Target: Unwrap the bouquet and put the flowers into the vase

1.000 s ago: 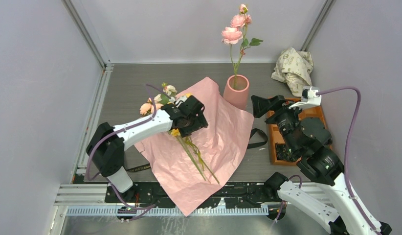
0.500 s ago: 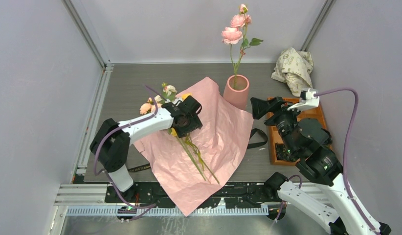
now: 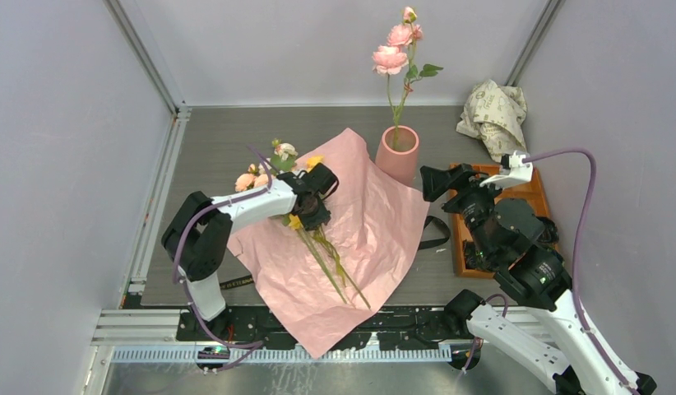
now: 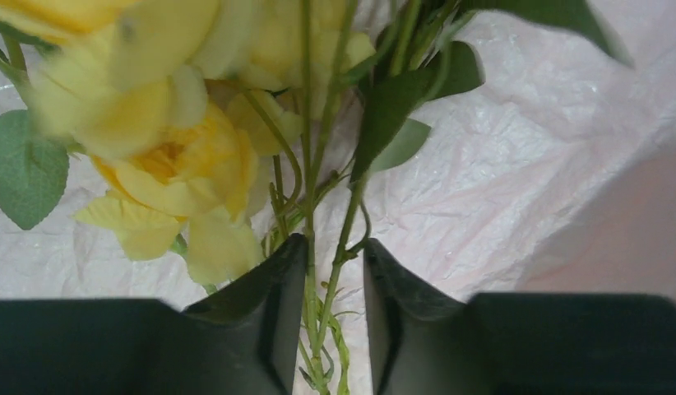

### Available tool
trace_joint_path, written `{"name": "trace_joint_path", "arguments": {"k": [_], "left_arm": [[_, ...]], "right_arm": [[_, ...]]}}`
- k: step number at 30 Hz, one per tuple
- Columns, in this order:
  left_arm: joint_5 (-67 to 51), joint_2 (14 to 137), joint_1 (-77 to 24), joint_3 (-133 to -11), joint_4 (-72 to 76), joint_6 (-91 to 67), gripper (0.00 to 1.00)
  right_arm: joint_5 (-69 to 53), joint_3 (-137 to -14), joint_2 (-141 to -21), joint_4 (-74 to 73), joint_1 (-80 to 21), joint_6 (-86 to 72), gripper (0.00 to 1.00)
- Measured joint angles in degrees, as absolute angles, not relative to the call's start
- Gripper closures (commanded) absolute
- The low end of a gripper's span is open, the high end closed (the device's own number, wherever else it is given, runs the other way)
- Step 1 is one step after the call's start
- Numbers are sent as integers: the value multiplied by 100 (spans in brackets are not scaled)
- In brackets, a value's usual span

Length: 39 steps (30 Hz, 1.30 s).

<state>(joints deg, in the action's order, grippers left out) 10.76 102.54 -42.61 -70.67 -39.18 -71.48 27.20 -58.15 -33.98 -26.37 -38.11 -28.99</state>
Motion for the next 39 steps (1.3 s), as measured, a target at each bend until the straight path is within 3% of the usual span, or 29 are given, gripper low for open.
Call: {"name": "trace_joint_path", "arguments": {"k": [7,17,39], "left_arm": [[996,10438,-4187,-7081,-3931,-7057,100],[1160,10488,-4187,-7752,-4351,-6783,100],[3269,8958,-4613,-10486,-6300,-5524,100]], "right_arm": [[2816,-5787,-3347,-2711,-3811,-2912,17],[2897,-5784,-3334,-2757,-3811,-2936,17],[2902,-5784,-3341,-2777,-3811,-3085,17]]}}
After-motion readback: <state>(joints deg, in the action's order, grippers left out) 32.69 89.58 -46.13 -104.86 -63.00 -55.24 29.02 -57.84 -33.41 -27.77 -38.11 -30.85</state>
